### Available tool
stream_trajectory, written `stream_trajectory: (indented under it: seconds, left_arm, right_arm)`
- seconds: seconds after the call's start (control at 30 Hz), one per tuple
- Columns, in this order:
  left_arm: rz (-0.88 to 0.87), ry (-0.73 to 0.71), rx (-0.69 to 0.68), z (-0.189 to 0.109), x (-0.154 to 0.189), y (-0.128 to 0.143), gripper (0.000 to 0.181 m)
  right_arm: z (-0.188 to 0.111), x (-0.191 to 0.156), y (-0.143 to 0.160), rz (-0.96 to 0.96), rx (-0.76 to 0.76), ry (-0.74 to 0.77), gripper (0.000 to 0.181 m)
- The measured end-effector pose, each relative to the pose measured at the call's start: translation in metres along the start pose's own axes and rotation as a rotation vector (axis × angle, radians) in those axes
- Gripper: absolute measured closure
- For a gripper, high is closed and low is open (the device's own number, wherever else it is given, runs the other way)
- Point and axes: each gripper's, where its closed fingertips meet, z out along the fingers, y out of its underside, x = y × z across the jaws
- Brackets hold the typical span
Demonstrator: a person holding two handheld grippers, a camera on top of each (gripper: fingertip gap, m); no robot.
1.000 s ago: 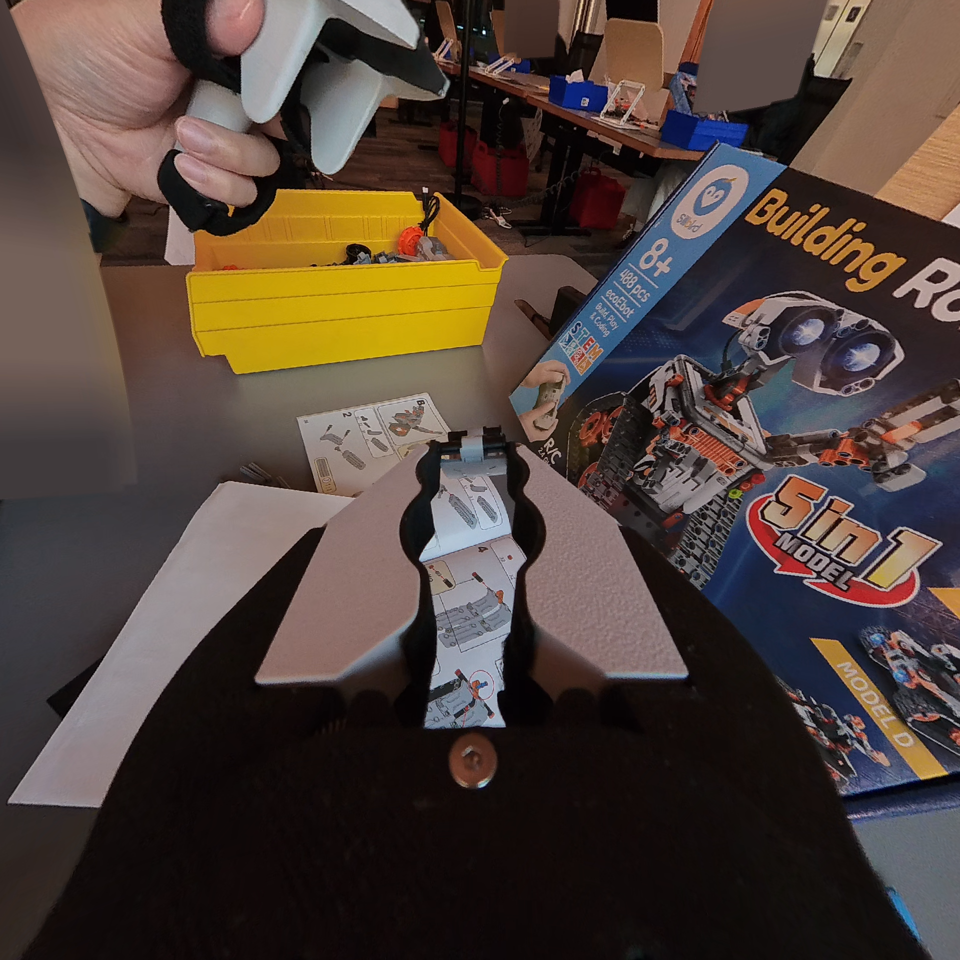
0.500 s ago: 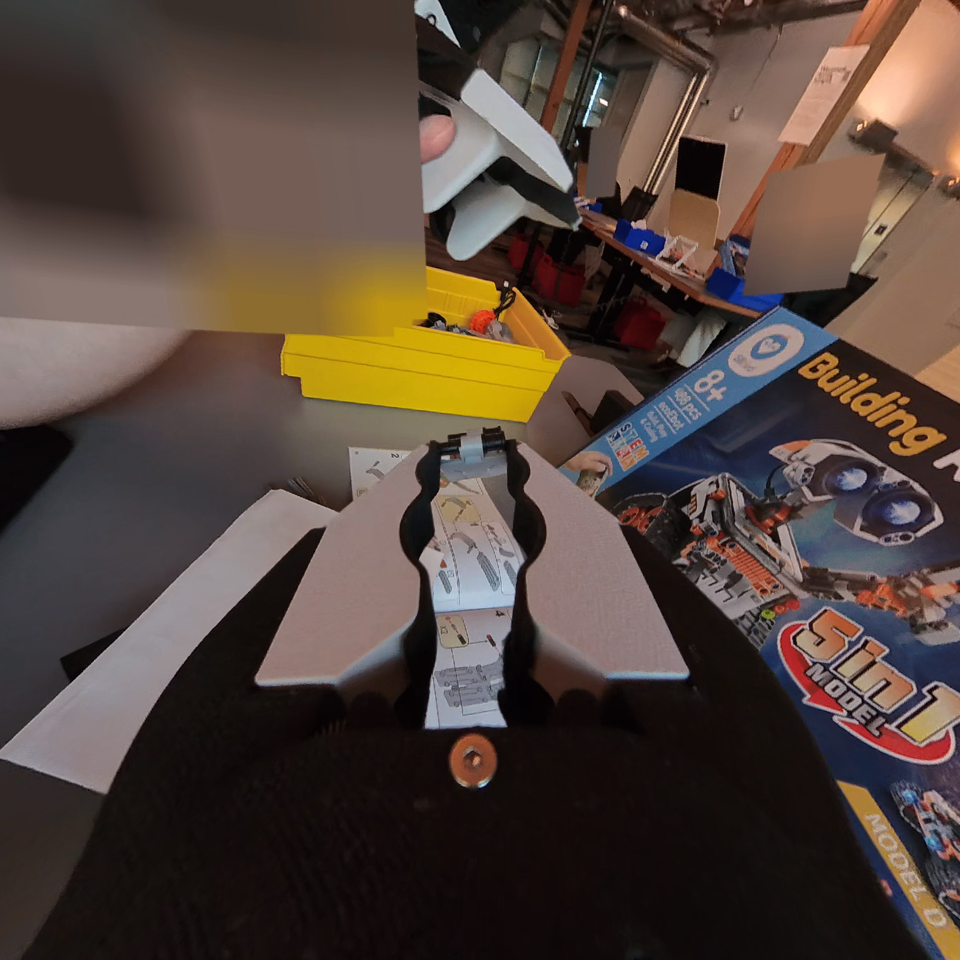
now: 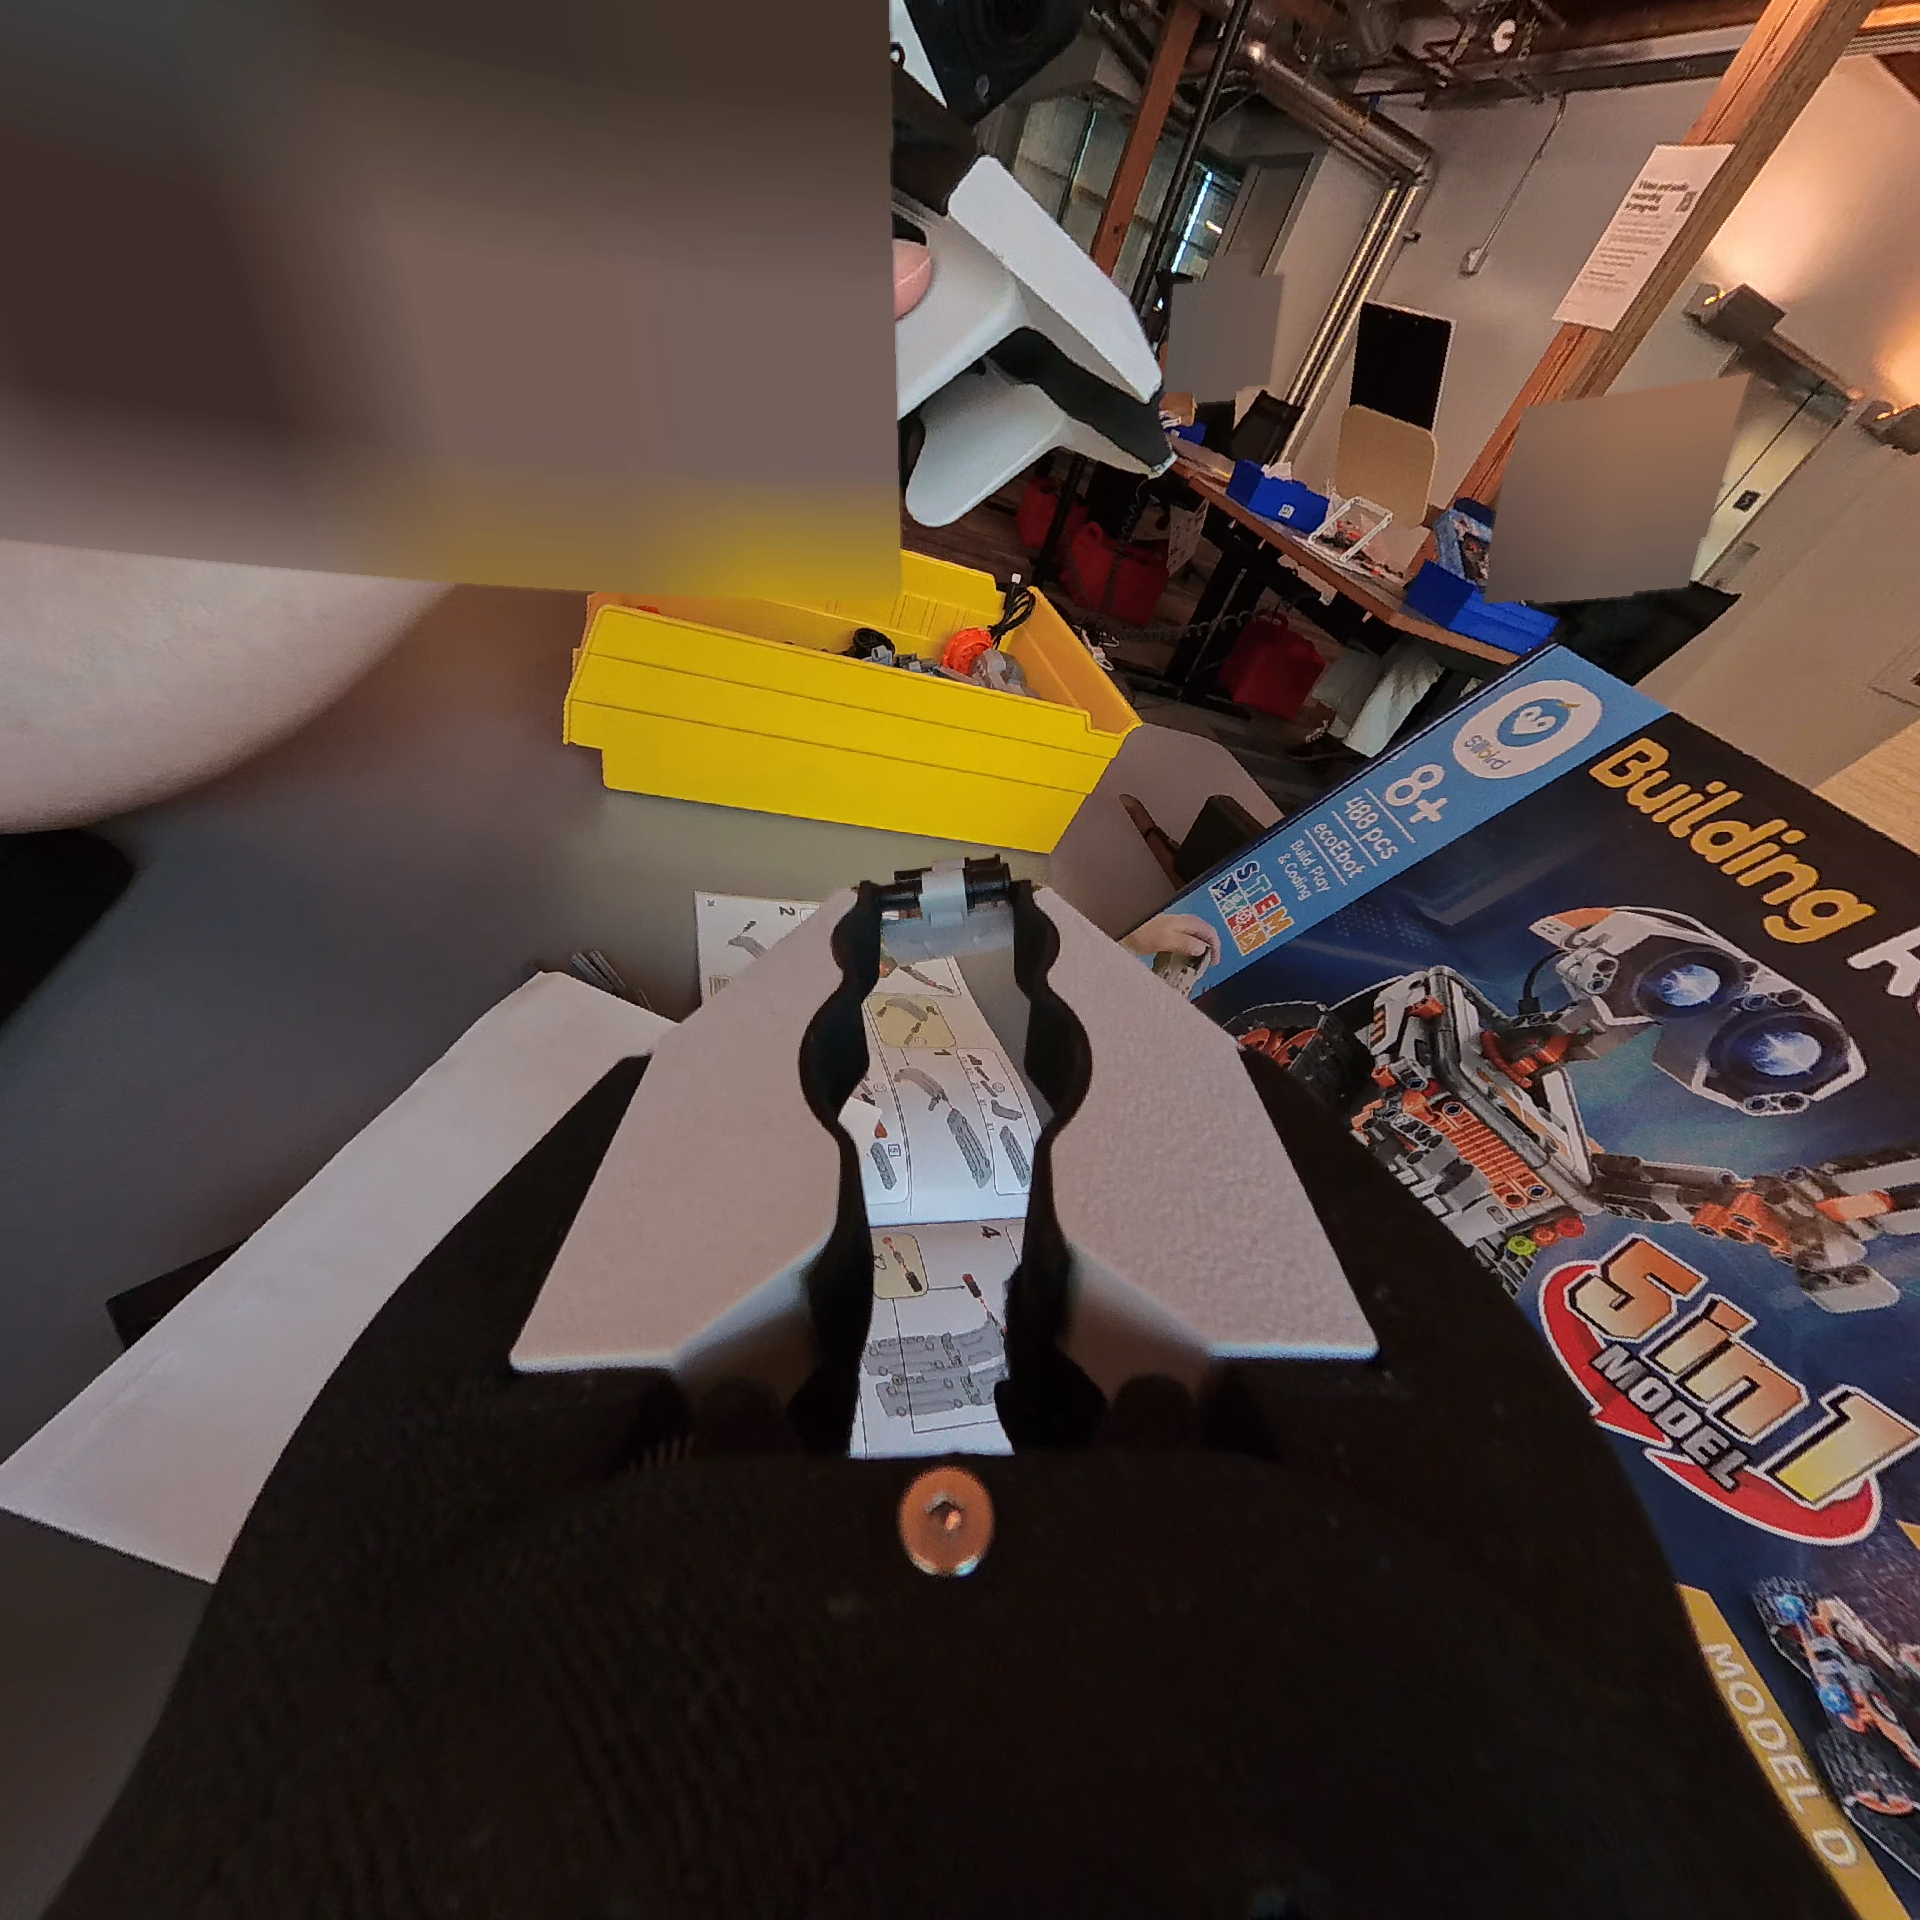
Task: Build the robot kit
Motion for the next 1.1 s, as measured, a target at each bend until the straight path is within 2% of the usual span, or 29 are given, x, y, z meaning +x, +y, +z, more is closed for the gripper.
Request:
stream_trajectory:
  seconds: [1.1]
  left_arm:
    - [-0.011,0.003,-0.001,-0.0005,-0.0012,0.0,0.168]
  right_arm:
    - [0.0001,0.0028,0.0066,0.005,-0.018,0.009,0.157]
